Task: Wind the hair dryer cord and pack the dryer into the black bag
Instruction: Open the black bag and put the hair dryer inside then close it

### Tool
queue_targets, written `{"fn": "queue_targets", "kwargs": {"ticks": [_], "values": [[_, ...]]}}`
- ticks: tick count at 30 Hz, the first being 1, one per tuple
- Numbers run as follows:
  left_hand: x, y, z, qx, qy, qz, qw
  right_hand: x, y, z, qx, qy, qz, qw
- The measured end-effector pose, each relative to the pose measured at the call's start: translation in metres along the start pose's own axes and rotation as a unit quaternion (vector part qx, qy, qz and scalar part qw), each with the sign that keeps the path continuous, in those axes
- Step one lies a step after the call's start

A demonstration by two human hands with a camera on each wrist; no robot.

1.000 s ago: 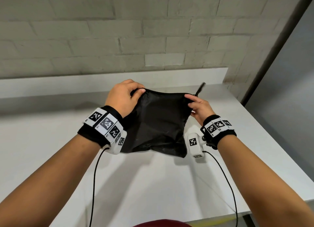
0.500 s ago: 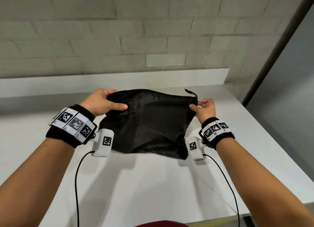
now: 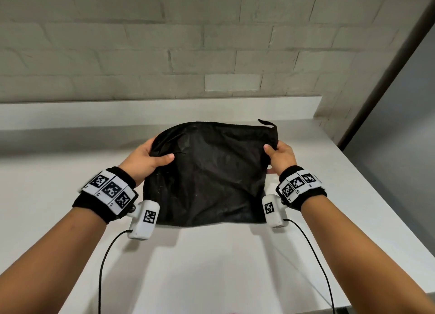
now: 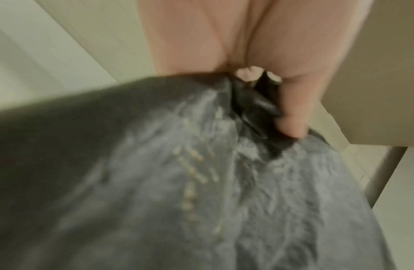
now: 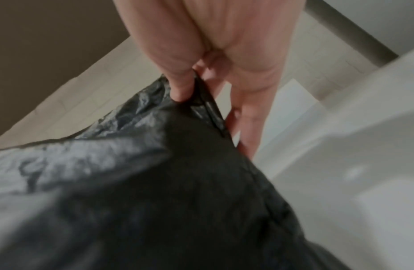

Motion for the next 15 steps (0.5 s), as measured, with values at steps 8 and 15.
{"fn": "queue_targets", "kwargs": {"ticks": [8,15], "values": [[-0.010,0.045,-0.012,-0.014,0.014,0.105,0.994,-0.005,0.035,-0.030,-0.106,-0.042,0.078,0.990],[-0.008,0.102,-0.020,-0.041,0.074,0.121,0.989,0.016,0.077,-0.047,-0.102,-0.096,0.014,0.990]]}}
Point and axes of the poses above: each hand's wrist, its own y-axis towards the middle knuckle, its own x-axis out of the palm, z = x × y, the point moved 9 cm from there along y, towards the middle knuckle, and after that the axes turned 10 degrees about z, right-handed, at the moved point
